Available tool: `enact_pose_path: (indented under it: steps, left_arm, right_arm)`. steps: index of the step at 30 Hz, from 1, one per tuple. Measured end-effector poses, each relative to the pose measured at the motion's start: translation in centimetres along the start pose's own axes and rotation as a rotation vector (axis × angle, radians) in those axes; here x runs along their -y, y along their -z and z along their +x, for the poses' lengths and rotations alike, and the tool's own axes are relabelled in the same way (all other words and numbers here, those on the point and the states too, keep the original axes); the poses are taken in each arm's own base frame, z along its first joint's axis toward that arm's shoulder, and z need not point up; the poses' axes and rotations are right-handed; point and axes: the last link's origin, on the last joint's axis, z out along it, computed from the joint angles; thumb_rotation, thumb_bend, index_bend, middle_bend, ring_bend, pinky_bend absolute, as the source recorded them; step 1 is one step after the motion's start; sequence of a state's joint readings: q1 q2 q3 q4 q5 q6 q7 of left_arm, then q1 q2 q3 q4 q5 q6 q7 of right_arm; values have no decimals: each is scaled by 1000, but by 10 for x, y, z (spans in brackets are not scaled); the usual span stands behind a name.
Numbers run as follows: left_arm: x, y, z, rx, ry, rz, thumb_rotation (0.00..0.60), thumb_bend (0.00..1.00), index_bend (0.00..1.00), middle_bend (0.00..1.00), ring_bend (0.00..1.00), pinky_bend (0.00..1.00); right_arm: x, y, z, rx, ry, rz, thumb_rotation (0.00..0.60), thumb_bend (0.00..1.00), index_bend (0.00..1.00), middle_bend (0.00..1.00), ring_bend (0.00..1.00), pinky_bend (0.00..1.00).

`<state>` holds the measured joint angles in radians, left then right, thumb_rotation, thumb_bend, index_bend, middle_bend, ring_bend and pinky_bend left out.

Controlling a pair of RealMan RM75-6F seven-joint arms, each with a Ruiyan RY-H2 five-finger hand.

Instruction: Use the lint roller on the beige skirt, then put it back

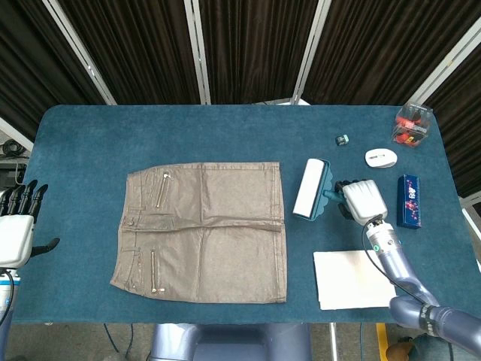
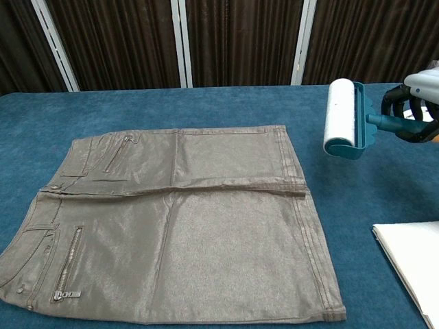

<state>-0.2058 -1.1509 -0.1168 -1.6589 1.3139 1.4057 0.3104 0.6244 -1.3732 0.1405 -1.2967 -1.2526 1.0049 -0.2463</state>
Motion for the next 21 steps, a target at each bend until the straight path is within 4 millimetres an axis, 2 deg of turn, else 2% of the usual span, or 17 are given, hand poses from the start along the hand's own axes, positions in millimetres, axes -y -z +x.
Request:
enact_pose_path:
  steps: [3, 7, 11, 21]
  left_arm:
    - [1, -1, 0, 0, 1, 3, 600, 0, 0, 0, 0, 0]
    - [1, -2, 0, 3, -2, 6, 600, 0, 0, 0, 0, 0]
    - [3, -2, -2, 8, -6, 17, 600, 0, 0, 0, 0, 0]
    - [6, -5, -5, 23, -11, 34, 600, 0, 0, 0, 0, 0]
  right_arm:
    - [11, -4, 16, -2, 2, 84, 600, 744, 570, 629, 539, 551]
    - [38, -16, 30, 26, 38, 201, 600, 745, 570, 629, 541, 552]
    - [74, -32, 38, 71, 92, 304, 600, 750, 570, 629, 541, 551]
    - [145, -43, 32, 120, 191, 433, 600, 760, 571, 629, 542, 551]
